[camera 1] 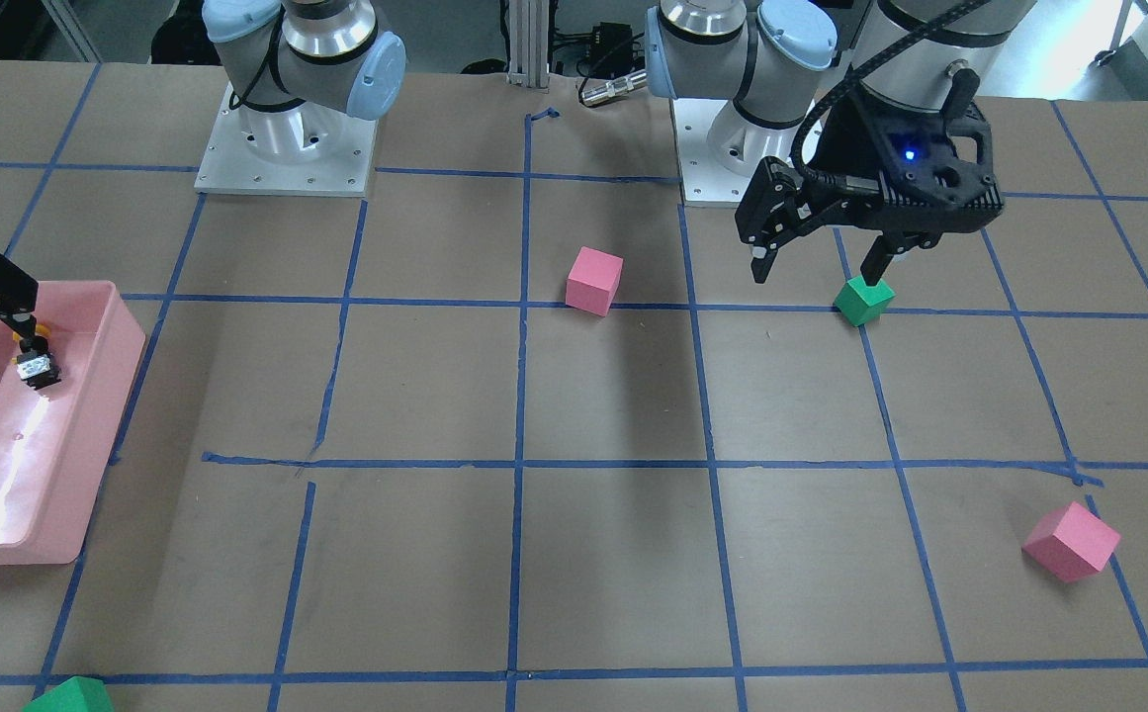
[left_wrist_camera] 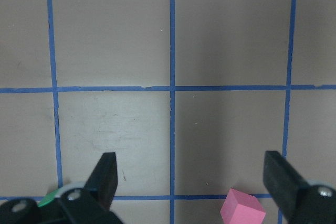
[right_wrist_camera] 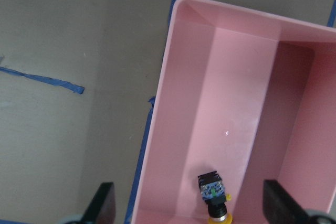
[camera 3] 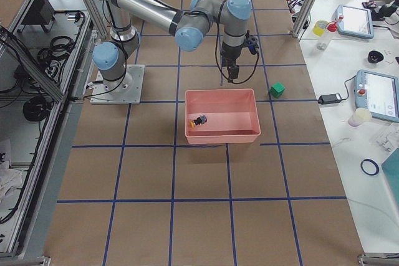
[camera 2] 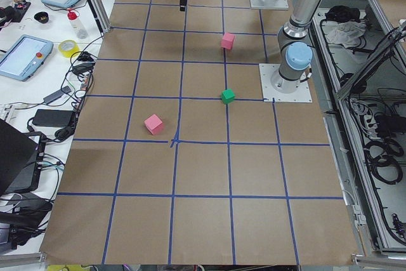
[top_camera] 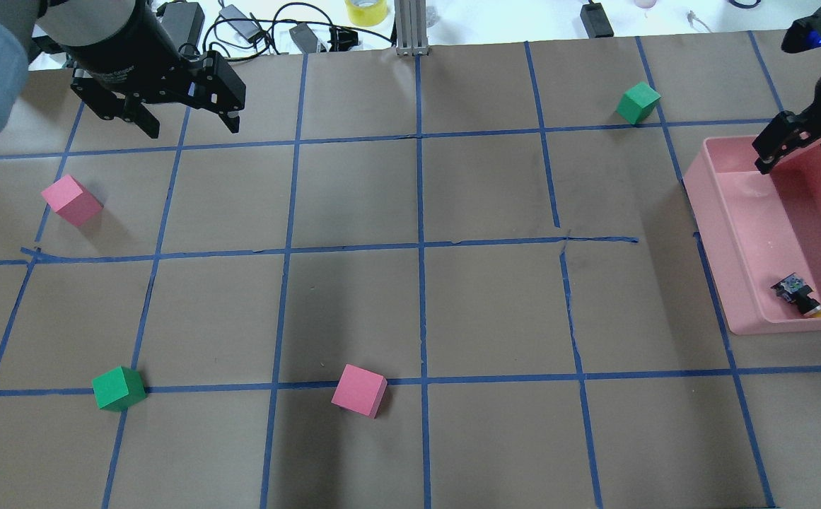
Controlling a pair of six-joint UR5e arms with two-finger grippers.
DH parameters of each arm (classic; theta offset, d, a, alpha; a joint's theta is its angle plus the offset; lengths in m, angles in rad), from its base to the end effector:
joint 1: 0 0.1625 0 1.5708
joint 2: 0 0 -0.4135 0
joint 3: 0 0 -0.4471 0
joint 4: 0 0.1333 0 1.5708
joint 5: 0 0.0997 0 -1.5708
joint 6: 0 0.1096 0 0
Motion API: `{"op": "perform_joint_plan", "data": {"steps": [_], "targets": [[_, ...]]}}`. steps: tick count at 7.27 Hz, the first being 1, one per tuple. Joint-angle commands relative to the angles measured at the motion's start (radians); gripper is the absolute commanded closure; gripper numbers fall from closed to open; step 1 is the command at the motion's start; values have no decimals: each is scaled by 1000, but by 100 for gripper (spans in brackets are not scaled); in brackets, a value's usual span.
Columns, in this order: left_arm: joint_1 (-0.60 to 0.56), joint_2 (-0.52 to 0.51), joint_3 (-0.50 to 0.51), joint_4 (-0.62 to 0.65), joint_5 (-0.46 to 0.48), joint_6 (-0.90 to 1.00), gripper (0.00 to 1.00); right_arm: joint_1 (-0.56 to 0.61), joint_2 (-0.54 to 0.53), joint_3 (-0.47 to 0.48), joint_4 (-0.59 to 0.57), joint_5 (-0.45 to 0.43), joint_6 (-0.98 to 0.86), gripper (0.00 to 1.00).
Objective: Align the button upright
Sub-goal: 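Move the right gripper over the pink bin toward the button switch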
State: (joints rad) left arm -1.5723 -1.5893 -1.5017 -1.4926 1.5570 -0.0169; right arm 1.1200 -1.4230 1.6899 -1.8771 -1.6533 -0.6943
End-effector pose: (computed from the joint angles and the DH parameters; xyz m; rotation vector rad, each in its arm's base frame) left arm -0.1357 -0.5669 0.5027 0.0226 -3.1201 0.2010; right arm -0.1479 -0.5907 0.3484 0.3681 -3.0286 -0.0177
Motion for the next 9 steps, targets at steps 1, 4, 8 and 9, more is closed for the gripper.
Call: {"op": "perform_joint_plan", "data": {"steps": [1,4,8,9], "targets": [[0,-1,1,0,-2,0,0,-95,35,82,-88,3,-188,0],[0,0,0,0,0,0,0,-140,85,128,-184,12,-292,0],[0,-1,0,0,0,0,0,-158,145,175,-221,17,-320,1],[0,-1,0,0,0,2,0,-163,145,218,-267,12,-324,1]]}}
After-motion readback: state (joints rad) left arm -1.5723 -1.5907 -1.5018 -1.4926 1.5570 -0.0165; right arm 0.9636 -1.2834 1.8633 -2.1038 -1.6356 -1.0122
